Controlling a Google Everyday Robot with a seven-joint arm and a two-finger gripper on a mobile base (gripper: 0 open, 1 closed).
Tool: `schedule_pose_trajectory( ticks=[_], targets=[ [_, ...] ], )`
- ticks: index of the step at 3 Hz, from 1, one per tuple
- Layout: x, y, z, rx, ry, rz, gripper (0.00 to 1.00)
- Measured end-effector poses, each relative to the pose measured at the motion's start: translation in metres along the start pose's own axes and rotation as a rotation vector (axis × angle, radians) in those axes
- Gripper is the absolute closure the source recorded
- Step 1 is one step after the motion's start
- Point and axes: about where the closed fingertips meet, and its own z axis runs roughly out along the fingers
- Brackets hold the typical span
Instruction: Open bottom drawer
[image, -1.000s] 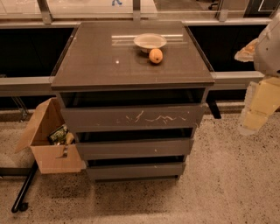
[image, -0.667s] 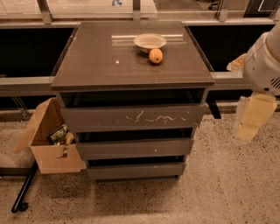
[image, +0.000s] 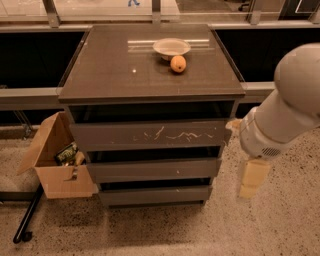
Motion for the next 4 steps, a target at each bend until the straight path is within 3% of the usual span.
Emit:
schedule_pose_trajectory(
  ticks=[2, 3, 4],
  targets=[
    [-0.01, 0.035, 0.151, -0.195, -0.137, -0.007, 0.0],
    [-0.01, 0.035, 0.151, -0.195, -0.137, -0.007, 0.0],
    [-0.011, 0.033, 0.184, -0.199, -0.125, -0.046, 0.0]
  ],
)
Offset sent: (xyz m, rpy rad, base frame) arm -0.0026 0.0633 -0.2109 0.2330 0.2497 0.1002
